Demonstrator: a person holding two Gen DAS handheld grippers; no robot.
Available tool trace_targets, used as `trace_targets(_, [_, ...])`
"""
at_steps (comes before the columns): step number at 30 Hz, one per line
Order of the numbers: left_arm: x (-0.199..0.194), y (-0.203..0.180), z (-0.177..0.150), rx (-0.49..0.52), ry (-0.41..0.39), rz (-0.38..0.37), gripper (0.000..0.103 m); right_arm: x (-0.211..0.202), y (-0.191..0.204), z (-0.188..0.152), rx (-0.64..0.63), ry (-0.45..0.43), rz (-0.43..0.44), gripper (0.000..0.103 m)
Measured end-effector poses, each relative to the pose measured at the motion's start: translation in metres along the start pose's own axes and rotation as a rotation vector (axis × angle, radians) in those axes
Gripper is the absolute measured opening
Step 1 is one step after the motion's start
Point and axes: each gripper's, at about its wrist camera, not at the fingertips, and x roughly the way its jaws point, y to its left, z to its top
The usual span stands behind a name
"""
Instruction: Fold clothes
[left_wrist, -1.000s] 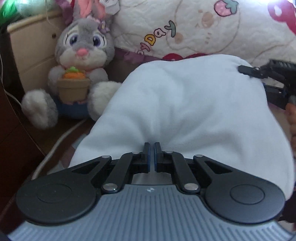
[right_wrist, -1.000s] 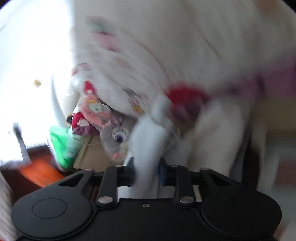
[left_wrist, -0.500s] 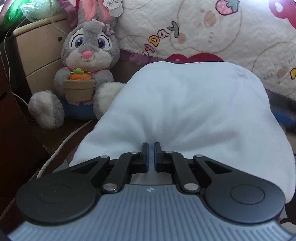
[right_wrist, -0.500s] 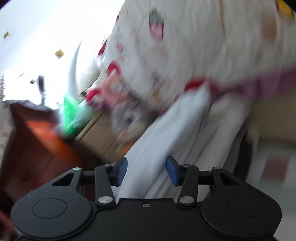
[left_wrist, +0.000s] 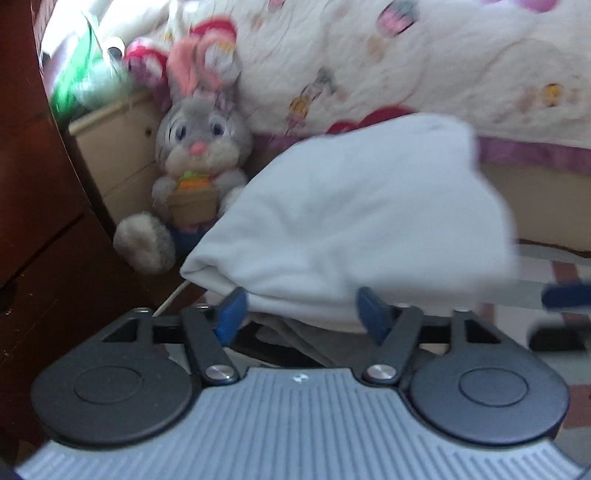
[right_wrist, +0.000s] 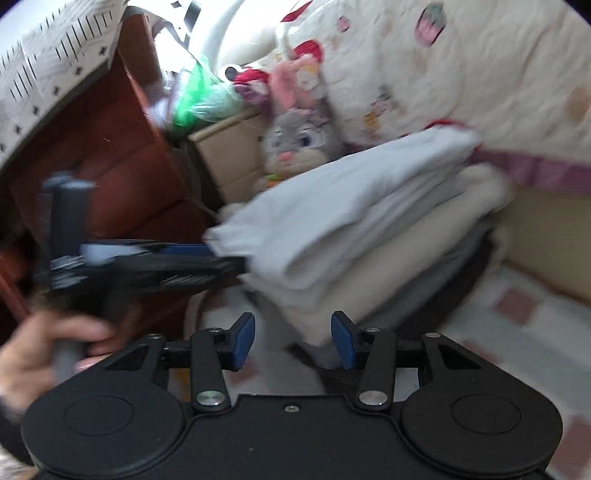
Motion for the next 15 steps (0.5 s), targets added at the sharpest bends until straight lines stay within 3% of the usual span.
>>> trace_targets(1, [-0.010,-0.005,-0.007,-0.001,-0.021,0.003,0.079,-0.008,0.002,-0.002,-0.022,0.010,-0.063,0.052])
trace_targets(3, [-0.027,-0.015,-0.018,-0.007,0.031,-0.012,0.079,-0.026,0.006,-0.011,-0.053,0.026,-0.171,0.053])
trace_targets(10, [-0.077,-0.051,-0.029,-0.004,0.191,-0.056,0.084,-0.081,0.007,-0.042,-0.018,0.057,-0.169,0.060])
trace_targets(15, [-0.104,-0.089,-0.035,0.054,0.229,-0.098,0.085,-0.112,0.005,-0.056,0.002,0.069,-0.200,0.063])
